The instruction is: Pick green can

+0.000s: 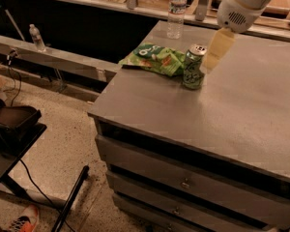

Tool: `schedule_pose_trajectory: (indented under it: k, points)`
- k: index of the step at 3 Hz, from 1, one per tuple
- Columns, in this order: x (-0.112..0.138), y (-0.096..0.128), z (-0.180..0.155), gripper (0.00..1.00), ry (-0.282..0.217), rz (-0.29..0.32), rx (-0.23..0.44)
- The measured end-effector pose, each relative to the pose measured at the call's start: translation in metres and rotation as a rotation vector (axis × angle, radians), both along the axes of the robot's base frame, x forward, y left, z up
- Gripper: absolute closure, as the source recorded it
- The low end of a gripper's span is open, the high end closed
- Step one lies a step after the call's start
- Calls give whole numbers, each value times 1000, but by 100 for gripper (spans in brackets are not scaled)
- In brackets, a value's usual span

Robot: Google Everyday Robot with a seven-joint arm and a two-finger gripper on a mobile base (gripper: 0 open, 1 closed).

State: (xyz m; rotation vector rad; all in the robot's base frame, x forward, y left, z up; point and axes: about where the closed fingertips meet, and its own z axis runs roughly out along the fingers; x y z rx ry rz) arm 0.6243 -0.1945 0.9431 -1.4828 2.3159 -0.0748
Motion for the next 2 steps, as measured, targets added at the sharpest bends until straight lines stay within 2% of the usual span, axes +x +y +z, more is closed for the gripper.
schedule_pose_trajectory:
  k: [1, 2]
  points:
    - [8, 7, -23, 18, 31, -22, 27]
    - [13, 19, -38, 41, 63, -23, 39]
